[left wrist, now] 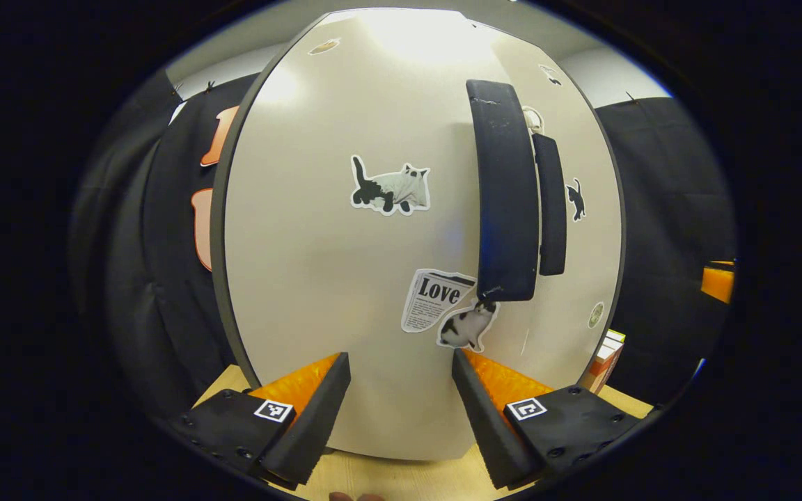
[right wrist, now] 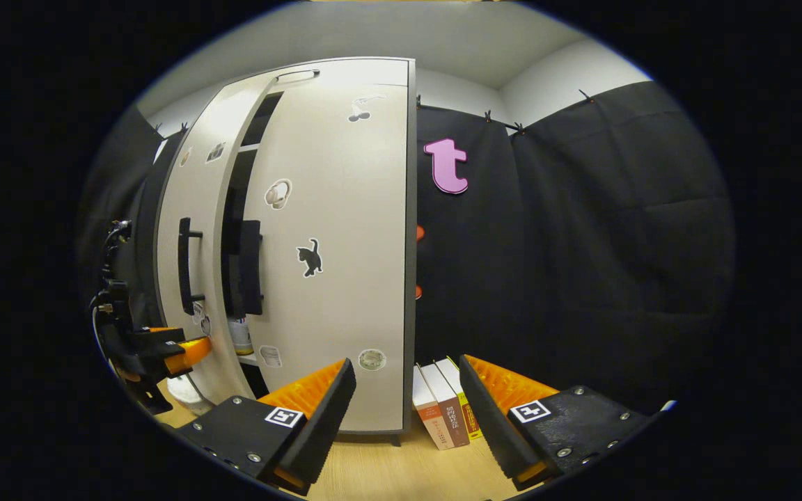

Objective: Grab one shoe with the right hand and put it into the shoe cabinet, grab the other shoe with the left hand and put it into the shoe cabinet; then close the right door with the right hand and the left door with the left hand.

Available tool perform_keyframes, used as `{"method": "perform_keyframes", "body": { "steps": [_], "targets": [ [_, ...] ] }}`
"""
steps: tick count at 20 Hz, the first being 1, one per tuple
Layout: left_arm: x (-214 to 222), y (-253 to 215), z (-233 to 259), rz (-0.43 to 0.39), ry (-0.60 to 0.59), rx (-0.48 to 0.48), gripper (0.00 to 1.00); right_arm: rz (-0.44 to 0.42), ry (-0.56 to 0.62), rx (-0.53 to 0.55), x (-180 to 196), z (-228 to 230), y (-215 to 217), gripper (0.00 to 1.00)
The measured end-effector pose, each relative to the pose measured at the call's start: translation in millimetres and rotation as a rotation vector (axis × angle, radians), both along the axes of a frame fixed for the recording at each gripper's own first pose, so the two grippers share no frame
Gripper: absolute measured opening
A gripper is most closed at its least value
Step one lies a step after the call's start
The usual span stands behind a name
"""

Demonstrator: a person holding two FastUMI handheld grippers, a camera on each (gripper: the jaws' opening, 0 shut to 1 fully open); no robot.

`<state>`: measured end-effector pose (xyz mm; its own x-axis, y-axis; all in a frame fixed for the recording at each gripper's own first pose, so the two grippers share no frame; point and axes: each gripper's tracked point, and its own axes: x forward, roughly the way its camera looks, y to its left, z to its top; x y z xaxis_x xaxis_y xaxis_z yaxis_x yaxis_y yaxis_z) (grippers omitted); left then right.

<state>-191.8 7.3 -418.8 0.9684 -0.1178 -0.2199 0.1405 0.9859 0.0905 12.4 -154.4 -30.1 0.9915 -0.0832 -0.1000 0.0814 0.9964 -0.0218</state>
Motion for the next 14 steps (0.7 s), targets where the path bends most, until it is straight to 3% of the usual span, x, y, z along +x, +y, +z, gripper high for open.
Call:
{"method": "perform_keyframes", "body": {
  "steps": [11,14],
  "targets": [
    [12,-4,-3,0.061,0.032,0.028,0.96,0.036,0.007,0.017,22,8,-6,0.92],
    [-3,-3,24,0.06,0.012,0.0,0.94,0.056,0.005,0.026,23,18,-4,0.92]
  ]
}}
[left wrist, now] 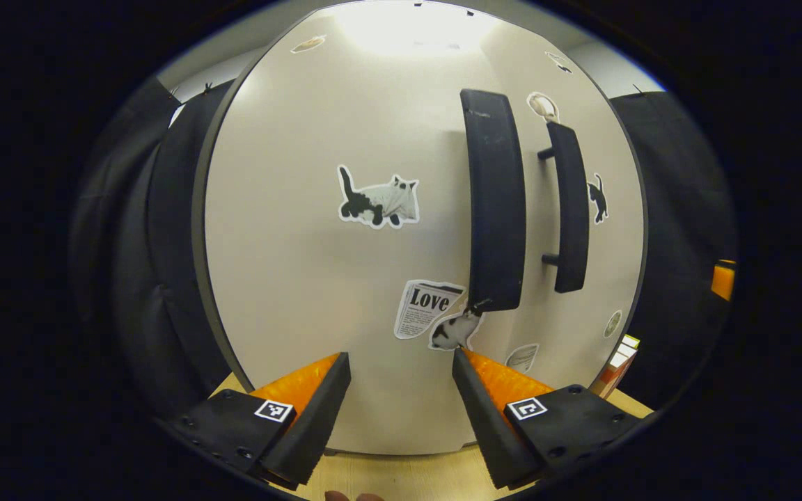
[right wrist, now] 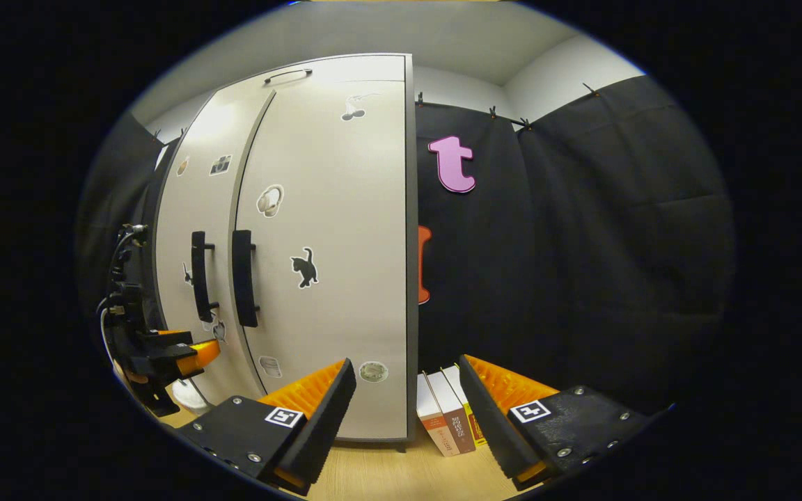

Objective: Grab one shoe with the right hand and put it into the shoe cabinet, grab the other shoe with the left hand and put it into the shoe cabinet; then close the right door with the right hand and the left door with the left hand.

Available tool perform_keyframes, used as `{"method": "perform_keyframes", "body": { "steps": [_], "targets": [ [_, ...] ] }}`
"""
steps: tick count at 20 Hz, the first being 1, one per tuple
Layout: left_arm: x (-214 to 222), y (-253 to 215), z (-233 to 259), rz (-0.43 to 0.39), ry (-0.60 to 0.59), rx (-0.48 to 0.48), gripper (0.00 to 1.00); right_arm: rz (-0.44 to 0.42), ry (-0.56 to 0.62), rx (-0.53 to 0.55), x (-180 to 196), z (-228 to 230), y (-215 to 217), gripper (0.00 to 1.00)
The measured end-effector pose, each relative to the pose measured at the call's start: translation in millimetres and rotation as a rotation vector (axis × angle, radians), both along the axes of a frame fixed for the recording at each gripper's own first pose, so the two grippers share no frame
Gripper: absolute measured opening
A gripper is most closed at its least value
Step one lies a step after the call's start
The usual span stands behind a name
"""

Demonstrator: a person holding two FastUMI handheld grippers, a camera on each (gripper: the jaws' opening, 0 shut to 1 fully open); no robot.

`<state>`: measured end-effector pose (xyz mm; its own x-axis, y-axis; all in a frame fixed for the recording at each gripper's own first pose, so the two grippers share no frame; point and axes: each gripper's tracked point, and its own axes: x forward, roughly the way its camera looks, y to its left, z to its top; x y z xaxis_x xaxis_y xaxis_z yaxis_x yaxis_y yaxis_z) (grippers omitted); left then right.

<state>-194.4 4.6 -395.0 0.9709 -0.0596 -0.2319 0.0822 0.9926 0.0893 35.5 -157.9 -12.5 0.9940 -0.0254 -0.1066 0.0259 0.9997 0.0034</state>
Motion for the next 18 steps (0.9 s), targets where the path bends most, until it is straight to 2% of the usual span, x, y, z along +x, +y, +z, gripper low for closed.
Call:
{"method": "perform_keyframes", "body": {
  "steps": [6,13,18],
  "targets": [
    [-50,32,101,0.041,-0.132,0.007,0.96,0.039,-0.026,-0.006,-1,36,3,0.93],
    [-120,82,188,0.103,-0.231,0.009,0.96,0.068,-0.077,-0.017,-19,83,7,0.93],
    [-162,116,210,0.153,-0.235,0.017,0.97,0.068,-0.098,-0.047,-32,101,4,0.92]
  ]
}}
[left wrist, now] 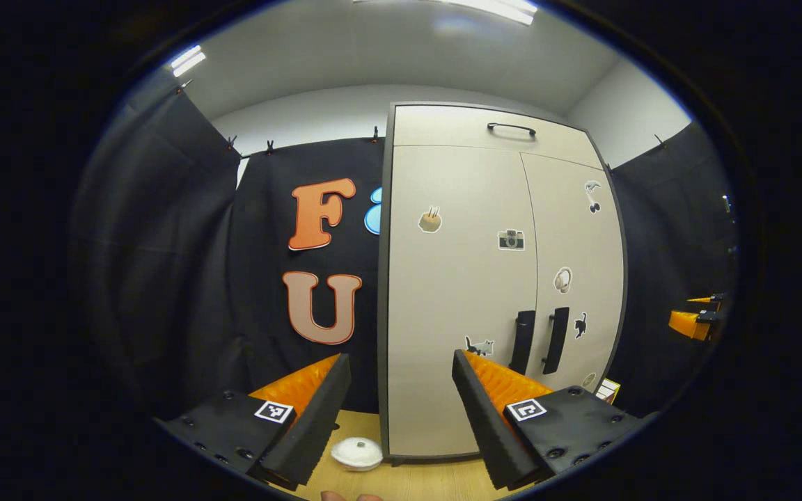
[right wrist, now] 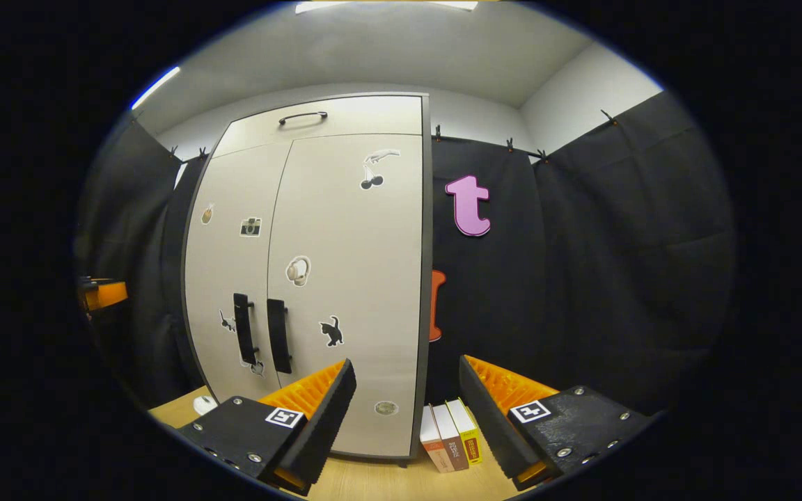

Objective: Grab one shoe with the right hand and put it into the shoe cabinet, grab the other shoe with the left hand and put it into the shoe cabinet; then close the right door with the right hand and the left door with the left hand.

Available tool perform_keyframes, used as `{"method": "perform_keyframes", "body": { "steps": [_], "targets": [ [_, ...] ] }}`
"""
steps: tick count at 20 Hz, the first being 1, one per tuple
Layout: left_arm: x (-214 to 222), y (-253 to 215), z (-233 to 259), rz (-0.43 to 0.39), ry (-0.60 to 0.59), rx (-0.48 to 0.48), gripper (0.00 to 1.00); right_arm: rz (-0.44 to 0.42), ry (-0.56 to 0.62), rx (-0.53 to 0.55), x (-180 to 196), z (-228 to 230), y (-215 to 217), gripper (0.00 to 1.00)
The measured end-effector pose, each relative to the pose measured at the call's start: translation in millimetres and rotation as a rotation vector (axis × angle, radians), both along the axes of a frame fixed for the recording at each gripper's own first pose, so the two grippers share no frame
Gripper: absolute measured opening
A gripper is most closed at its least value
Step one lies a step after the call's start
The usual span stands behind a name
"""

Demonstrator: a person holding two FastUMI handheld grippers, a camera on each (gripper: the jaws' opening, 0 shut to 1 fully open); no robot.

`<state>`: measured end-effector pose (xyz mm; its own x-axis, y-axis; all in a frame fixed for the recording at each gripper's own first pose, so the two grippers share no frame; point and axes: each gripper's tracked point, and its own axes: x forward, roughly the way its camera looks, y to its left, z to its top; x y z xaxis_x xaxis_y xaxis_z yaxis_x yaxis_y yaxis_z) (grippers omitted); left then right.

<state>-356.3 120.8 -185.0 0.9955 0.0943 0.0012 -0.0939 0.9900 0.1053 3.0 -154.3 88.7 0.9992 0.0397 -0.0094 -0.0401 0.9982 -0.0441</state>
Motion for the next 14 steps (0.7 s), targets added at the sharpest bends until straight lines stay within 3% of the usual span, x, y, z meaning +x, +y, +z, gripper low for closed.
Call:
{"method": "perform_keyframes", "body": {
  "steps": [6,14],
  "targets": [
    [-23,23,-4,0.04,0.009,-0.015,0.95,0.004,0.003,0.006,-10,0,4,0.92],
    [-37,31,0,0.029,0.013,-0.008,0.96,0.002,-0.002,0.015,-28,0,10,0.92]
  ]
}}
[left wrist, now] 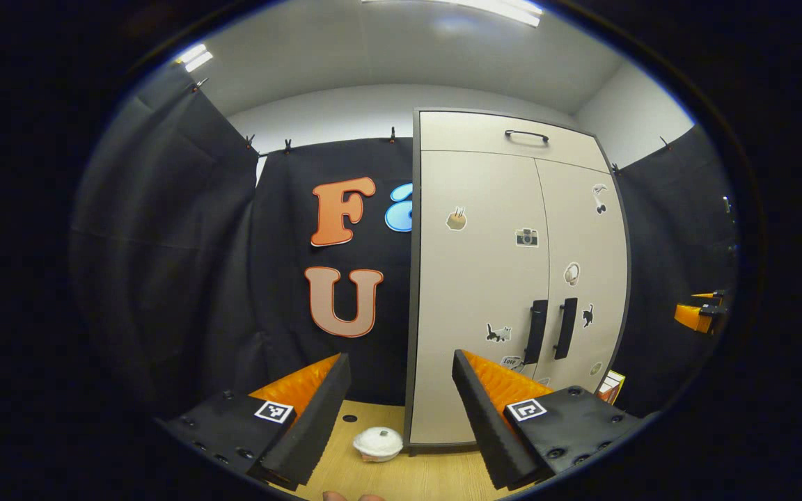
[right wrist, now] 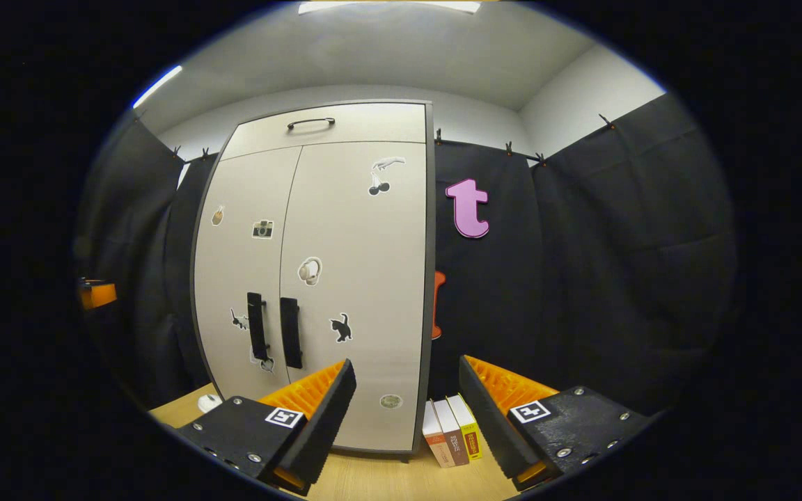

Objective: Grab one shoe with the right hand and put it into the shoe cabinet, grab the other shoe with the left hand and put it into the shoe cabinet; then close the right door with the right hand and the left door with the left hand.

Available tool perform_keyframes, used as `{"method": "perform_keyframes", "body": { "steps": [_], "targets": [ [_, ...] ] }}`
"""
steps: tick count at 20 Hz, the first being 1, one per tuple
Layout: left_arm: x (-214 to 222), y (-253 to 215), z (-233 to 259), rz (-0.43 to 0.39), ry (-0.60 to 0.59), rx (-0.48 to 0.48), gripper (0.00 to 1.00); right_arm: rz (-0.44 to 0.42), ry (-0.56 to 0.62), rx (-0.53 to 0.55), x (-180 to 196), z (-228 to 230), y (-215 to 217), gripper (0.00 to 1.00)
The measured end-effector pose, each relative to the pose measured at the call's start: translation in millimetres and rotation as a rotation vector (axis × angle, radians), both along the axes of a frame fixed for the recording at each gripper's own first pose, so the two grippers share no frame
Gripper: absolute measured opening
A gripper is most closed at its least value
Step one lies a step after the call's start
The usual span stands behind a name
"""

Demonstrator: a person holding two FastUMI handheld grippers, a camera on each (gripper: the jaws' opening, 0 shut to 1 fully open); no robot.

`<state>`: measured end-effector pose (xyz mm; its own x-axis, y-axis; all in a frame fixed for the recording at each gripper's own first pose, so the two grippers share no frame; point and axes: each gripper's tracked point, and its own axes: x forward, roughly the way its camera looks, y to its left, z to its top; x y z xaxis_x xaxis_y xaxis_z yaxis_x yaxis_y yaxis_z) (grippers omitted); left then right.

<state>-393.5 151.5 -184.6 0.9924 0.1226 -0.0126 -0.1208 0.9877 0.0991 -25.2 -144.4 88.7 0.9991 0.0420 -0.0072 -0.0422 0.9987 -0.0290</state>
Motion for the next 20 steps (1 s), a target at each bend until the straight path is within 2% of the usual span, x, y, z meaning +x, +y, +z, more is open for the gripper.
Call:
{"method": "perform_keyframes", "body": {
  "steps": [20],
  "targets": [
    [-17,-1,12,-0.009,-0.025,-0.027,0.95,-0.004,-0.005,0.014,-21,6,-4,0.92]
  ]
}}
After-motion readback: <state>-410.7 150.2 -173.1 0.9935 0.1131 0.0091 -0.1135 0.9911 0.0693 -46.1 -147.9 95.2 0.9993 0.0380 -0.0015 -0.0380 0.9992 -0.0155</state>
